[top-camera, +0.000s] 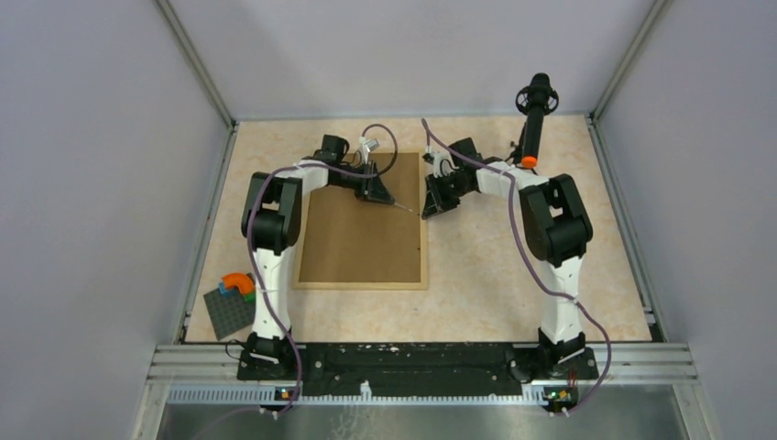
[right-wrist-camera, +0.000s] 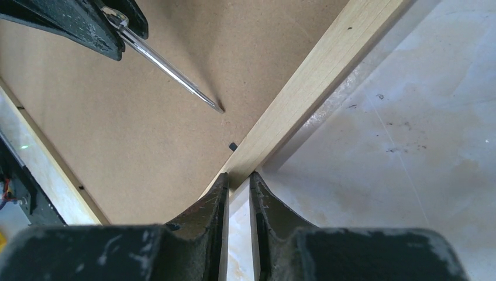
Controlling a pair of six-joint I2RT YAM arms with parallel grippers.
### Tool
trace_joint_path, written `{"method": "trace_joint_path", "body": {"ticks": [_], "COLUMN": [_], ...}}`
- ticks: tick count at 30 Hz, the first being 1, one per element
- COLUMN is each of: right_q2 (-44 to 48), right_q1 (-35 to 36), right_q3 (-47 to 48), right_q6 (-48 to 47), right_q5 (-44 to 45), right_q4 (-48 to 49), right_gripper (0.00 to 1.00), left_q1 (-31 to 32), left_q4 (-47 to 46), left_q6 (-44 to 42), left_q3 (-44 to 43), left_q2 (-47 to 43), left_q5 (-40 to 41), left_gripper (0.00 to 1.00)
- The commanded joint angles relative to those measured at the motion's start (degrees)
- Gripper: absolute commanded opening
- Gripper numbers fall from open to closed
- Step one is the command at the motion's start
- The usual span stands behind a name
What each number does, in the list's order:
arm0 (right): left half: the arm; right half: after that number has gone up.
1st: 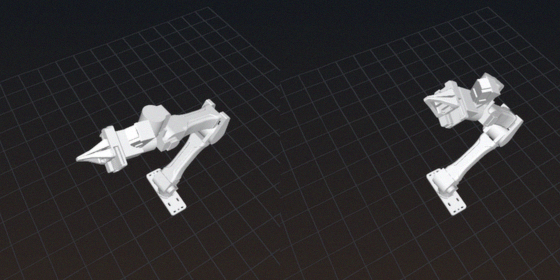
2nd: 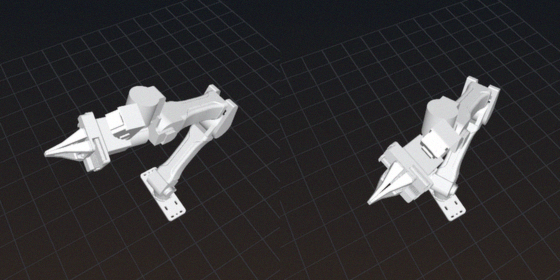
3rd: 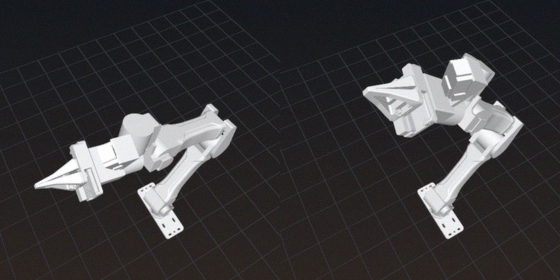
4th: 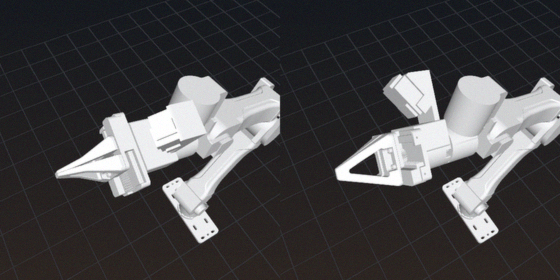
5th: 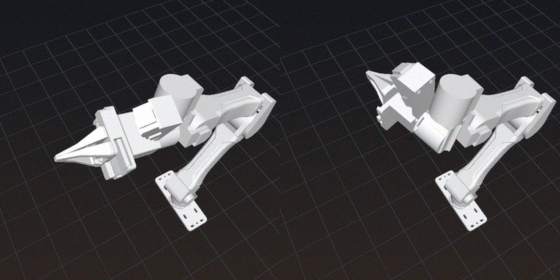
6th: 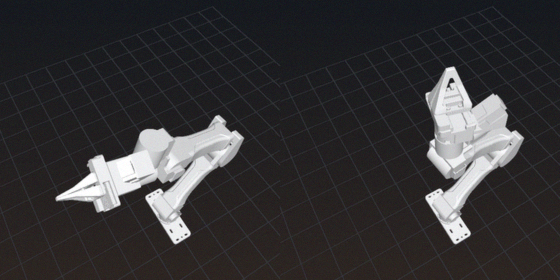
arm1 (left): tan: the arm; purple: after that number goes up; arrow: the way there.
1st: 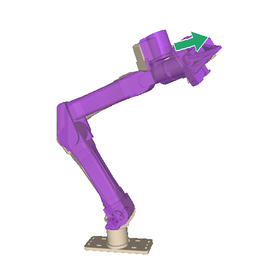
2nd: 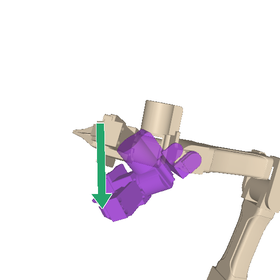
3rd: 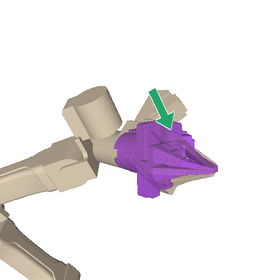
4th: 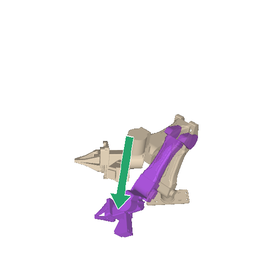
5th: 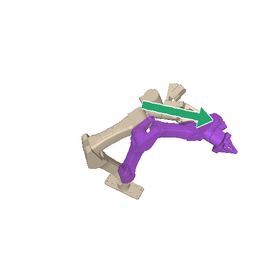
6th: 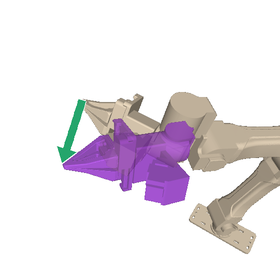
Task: Take the photo out of the frame
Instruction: Release the photo frame item from the photo frame.
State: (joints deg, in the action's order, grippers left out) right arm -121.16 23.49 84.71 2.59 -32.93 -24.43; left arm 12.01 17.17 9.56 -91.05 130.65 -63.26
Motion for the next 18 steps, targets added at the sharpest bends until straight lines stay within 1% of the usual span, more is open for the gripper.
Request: {"method": "trace_joint_path", "body": {"ticks": [1,9,16,18], "right_q2": [-5.7,-7.1,-8.6,-8.9], "right_q1": [1.0,1.1,1.2,1.1], "right_q3": [-1.8,-1.0,0.3,0.5], "right_q6": [-1.3,-1.0,-0.7,-0.7], "right_q5": [3.6,4.6,6.4,6.7], "right_q4": [5.4,4.7,4.0,4.1], "right_gripper": [0.15,0.15,0.13,0.13], "left_q1": [2.0,3.9,4.2,4.3], "left_q4": [3.5,7.0,9.8,11.3], "left_q6": [-4.8,-5.4,-6.8,-7.6], "left_q3": [-1.6,-2.8,-3.5,-4.2], "left_q2": [1.9,5.6,6.4,6.8], "left_q5": [5.3,5.0,4.7,3.6], "left_gripper": [0.0,0.0,0.0,0.0]}}
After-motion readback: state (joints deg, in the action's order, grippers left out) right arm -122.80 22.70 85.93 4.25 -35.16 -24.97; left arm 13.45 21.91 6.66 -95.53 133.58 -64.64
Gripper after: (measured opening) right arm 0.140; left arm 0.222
